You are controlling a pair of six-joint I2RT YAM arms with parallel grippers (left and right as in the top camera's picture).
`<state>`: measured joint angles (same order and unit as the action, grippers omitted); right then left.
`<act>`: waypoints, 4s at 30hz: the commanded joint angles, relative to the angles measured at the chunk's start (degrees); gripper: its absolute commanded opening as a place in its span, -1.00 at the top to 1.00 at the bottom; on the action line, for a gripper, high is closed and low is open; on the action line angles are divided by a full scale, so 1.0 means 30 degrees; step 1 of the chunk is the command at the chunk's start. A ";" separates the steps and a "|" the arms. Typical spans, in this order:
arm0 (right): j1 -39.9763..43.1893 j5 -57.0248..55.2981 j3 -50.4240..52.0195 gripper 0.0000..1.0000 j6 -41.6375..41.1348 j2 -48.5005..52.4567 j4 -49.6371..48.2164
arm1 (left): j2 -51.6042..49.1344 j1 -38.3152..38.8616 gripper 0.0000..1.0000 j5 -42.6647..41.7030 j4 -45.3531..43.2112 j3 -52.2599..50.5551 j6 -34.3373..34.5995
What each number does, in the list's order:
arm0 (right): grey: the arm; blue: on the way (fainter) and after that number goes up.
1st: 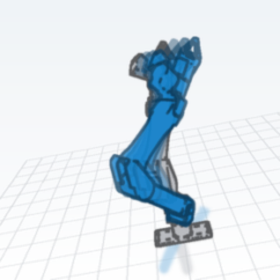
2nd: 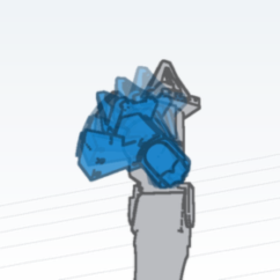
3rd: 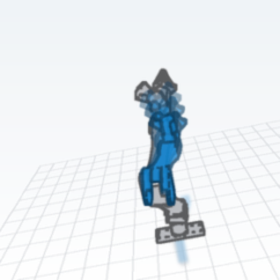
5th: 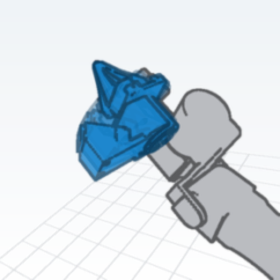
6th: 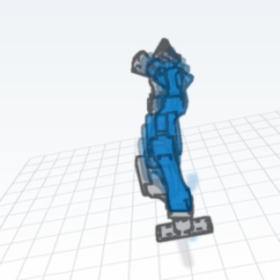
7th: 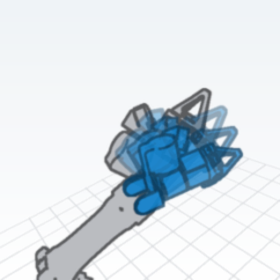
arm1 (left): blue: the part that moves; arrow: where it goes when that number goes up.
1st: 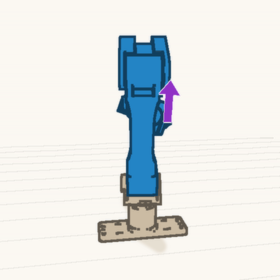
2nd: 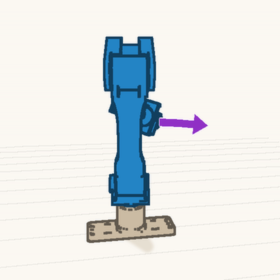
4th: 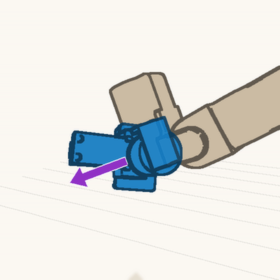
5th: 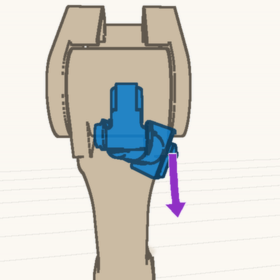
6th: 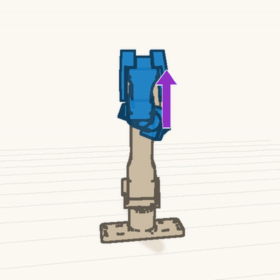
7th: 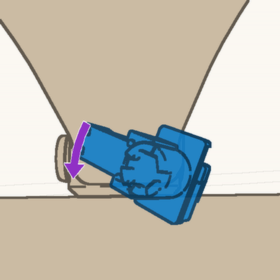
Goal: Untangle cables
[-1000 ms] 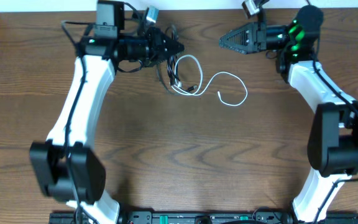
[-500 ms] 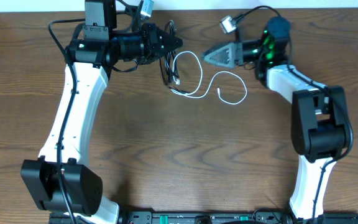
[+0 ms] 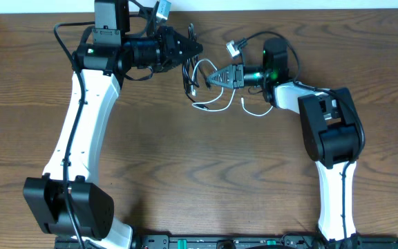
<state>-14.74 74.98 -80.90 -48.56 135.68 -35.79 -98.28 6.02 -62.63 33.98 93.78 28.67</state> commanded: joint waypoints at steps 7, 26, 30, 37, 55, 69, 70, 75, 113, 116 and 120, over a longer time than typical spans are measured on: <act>0.1967 -0.1144 0.0015 0.98 -0.0131 -0.0466 0.1537 | 0.0066 -0.0131 0.85 0.7104 0.2302 0.0066 -0.0342; 0.3825 -2.1478 0.0007 0.98 0.9763 -1.0506 2.2032 | 0.0066 -0.0131 0.85 1.1278 0.5530 0.0066 -0.2922; 0.4189 -2.4844 0.0007 0.98 0.9799 -1.3012 2.2957 | 0.0066 -0.0131 0.85 1.1271 0.5530 0.0066 -0.2914; 0.6324 -2.5959 -0.1821 0.98 1.0251 -1.5016 2.3103 | 0.0066 -0.0073 0.85 1.1249 0.5552 0.0066 -0.2900; 1.2466 -2.5930 -1.8272 0.98 1.1919 -0.5683 2.6629 | 0.0058 0.1188 0.85 1.1264 0.5515 0.0066 -0.2907; 1.3027 -2.8975 -1.8265 0.84 1.3223 0.0940 2.2804 | 0.0058 0.1326 0.85 1.1264 0.5472 0.0066 -0.2907; 1.3019 -2.8749 -1.8265 0.41 1.3223 0.1348 2.2972 | 0.0058 0.1355 0.85 1.1264 0.5435 0.0066 -0.2907; 1.3019 -2.7226 -1.8272 -0.99 1.3223 0.1945 2.4800 | 0.0058 0.1362 0.85 1.1264 0.5144 0.0066 -0.2907; 1.0040 -1.3704 -1.8112 -0.98 2.0363 -0.6834 4.0355 | -0.0466 0.4473 0.74 1.1060 0.3971 0.0066 0.1800; 0.8925 -1.3464 -1.7456 -0.98 2.0378 -0.6827 4.0304 | -0.0466 0.4262 0.66 1.0564 0.3096 0.0066 0.3453; 0.7526 -1.2473 -1.5919 -0.99 2.0509 -0.6827 3.9561 | -0.0466 0.3803 0.34 0.8648 0.1683 0.0066 0.3912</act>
<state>10.17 34.15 -131.50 11.07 114.61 83.70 -99.26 18.59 -32.10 40.29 93.76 36.29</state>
